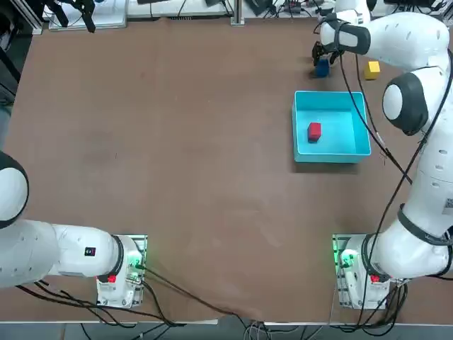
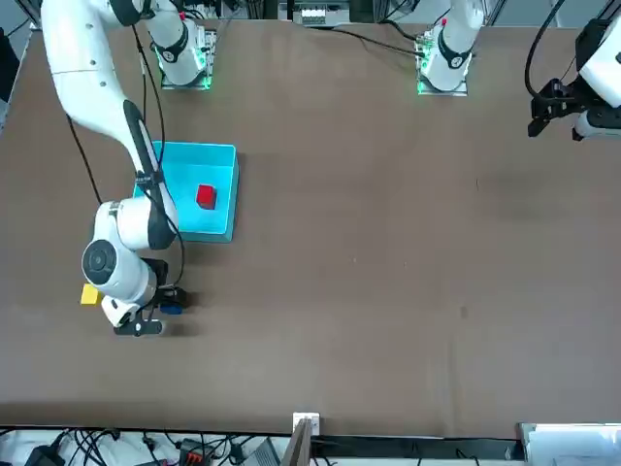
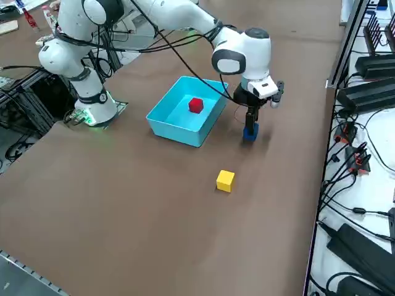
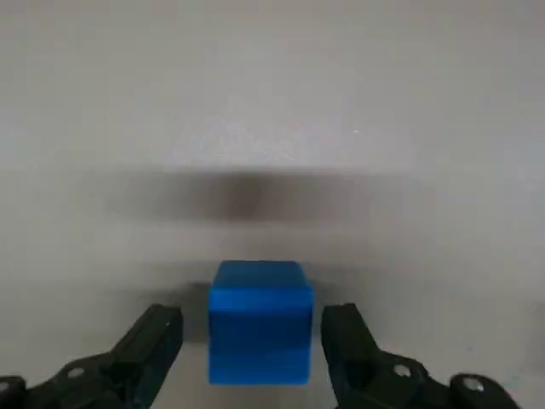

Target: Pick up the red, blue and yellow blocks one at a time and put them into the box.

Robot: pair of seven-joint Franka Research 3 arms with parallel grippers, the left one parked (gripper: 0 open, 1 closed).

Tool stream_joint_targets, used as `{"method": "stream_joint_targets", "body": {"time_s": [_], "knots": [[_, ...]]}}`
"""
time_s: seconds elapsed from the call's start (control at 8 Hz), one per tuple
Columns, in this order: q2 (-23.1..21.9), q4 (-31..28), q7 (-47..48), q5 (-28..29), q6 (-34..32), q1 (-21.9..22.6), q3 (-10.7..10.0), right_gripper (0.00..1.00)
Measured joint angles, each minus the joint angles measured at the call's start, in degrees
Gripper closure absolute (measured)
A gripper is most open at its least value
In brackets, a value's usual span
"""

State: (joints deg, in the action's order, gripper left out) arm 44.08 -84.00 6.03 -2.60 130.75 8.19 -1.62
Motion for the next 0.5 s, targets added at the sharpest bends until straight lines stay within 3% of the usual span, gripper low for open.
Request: {"method": "stream_joint_targets", "body": {"time_s": [0.5], "knots": [[0.9,0.0,-0.2,0.0,0.4,0.0,0.0,0.04]]}}
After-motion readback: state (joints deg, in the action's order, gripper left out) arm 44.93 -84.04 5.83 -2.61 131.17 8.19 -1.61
